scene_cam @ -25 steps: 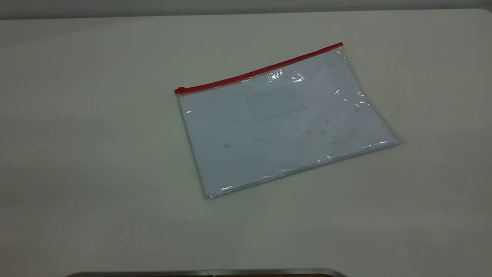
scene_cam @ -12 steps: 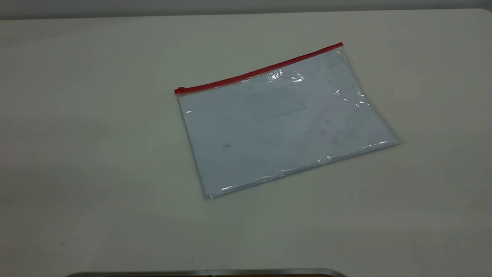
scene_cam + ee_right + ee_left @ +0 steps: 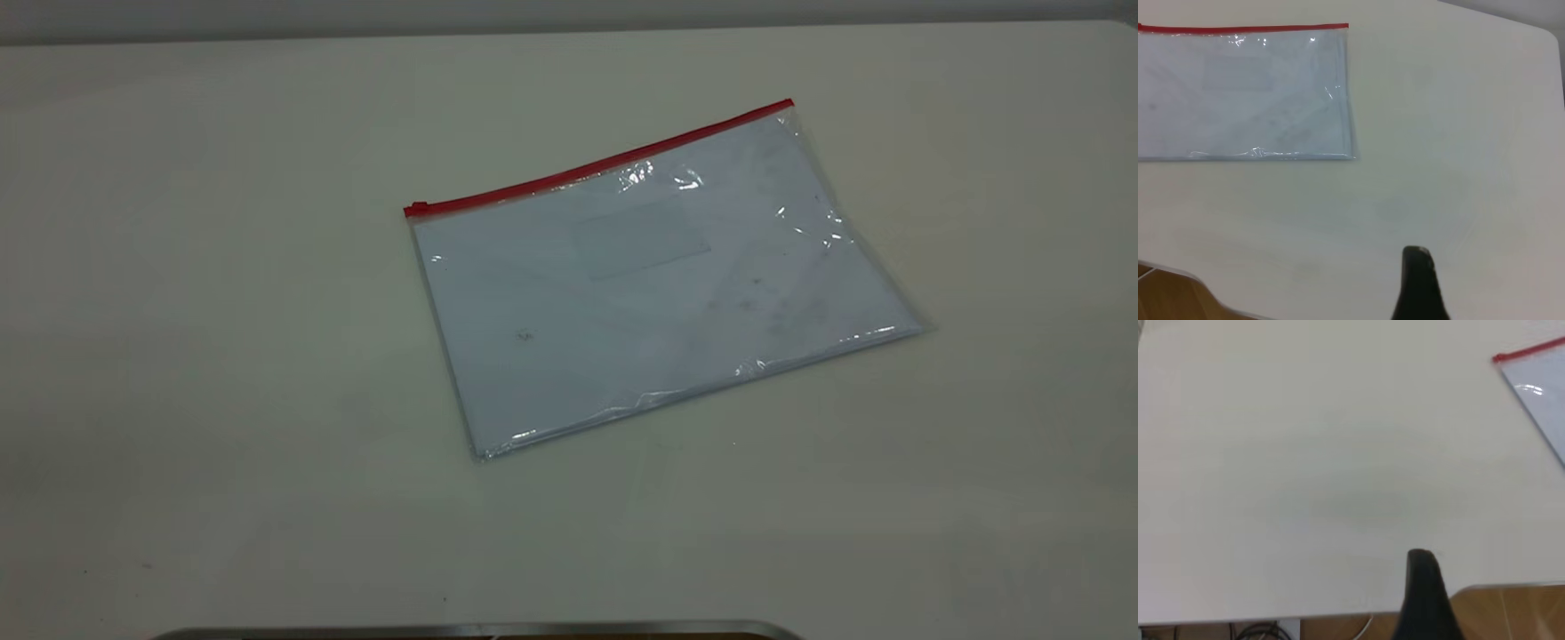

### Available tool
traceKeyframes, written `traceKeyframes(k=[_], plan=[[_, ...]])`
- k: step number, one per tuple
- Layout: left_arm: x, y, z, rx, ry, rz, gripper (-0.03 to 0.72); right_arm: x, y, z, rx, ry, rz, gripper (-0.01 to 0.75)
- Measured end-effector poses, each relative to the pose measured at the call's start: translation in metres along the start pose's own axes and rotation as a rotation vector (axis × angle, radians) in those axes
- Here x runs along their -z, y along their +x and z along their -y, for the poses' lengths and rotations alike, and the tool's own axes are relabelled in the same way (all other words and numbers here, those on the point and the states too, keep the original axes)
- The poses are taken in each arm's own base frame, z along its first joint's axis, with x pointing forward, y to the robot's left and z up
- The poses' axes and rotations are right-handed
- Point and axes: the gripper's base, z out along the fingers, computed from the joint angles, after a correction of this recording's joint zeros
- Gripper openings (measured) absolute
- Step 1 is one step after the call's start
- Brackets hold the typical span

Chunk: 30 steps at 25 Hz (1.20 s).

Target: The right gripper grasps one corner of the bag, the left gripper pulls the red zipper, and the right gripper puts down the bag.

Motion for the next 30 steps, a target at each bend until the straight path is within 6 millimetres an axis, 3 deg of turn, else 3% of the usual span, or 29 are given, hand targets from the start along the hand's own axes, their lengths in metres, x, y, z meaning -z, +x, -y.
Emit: traceKeyframes(k=[30], plan=[[0.0001,0.0003,0.0000,0.000,0.000,-0.001,0.590,0.0012,0.0010,0.0012,0.020,-0.059,0.009,0.574]])
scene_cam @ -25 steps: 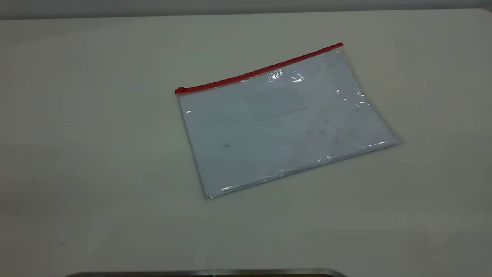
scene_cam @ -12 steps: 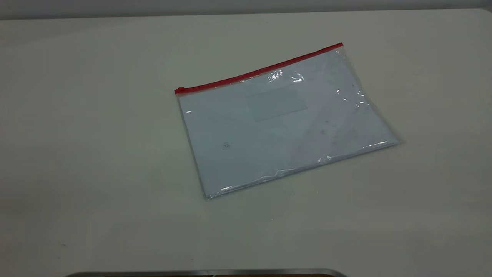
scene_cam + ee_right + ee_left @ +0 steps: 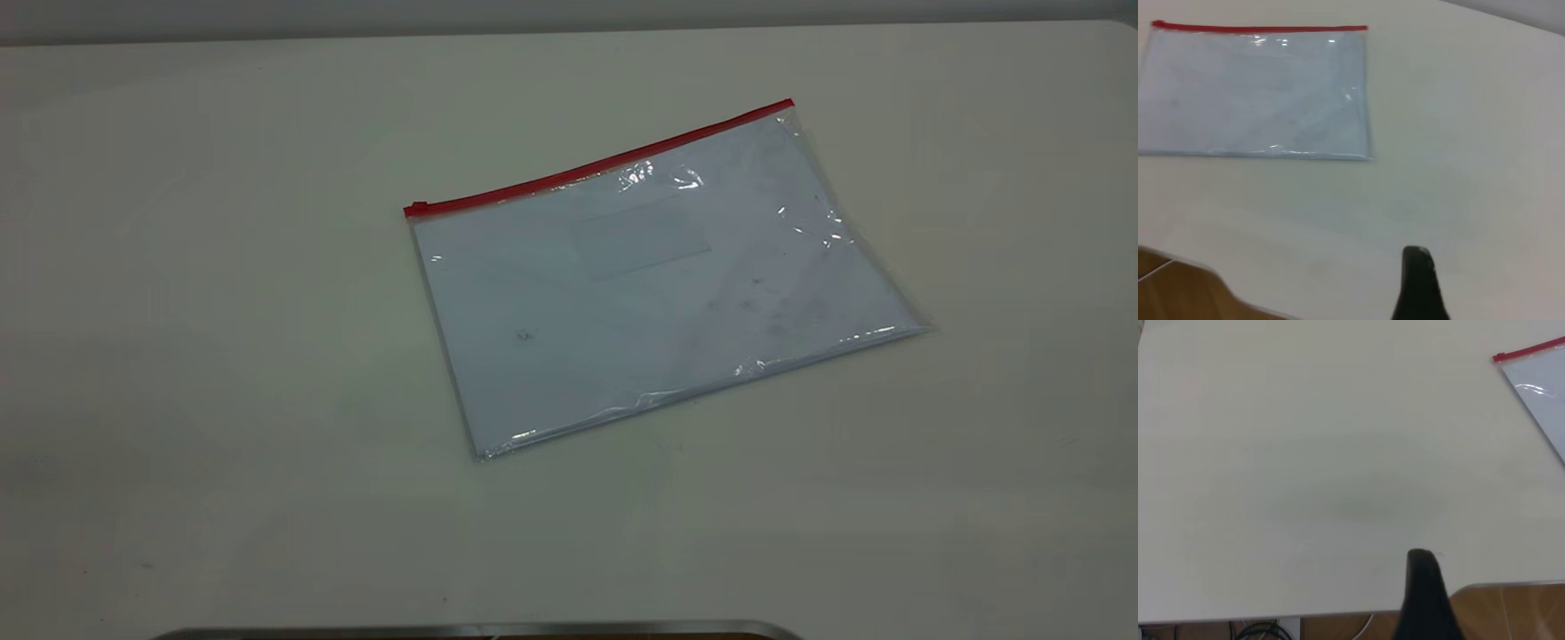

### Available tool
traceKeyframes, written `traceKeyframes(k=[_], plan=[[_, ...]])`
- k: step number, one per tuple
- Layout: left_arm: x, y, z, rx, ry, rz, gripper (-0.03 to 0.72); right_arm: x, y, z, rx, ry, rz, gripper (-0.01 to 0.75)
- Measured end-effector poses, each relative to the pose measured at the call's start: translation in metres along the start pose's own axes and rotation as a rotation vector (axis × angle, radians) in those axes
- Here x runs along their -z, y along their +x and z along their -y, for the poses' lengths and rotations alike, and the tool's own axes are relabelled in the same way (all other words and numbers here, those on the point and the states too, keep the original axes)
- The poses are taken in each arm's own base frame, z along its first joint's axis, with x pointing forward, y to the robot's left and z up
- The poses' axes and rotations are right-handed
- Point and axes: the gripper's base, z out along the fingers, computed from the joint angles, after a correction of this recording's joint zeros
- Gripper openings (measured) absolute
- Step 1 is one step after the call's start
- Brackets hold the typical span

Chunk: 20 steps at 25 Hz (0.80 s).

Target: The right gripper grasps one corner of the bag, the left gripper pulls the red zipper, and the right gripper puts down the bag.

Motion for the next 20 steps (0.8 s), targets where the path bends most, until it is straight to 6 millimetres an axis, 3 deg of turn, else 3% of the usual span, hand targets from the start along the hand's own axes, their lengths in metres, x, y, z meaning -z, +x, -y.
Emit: traceKeyframes(k=[10,20], plan=[[0.000,0.000,0.000,-0.001,0.000,0.000,0.590,0.001,0.003,0.016,-0.149,0.098,-0.006,0.574],[0.000,0.000,0.000,-0.001,0.000,0.000,0.590,0.001,0.004,0.017,-0.156,0.112,-0.006,0.574]])
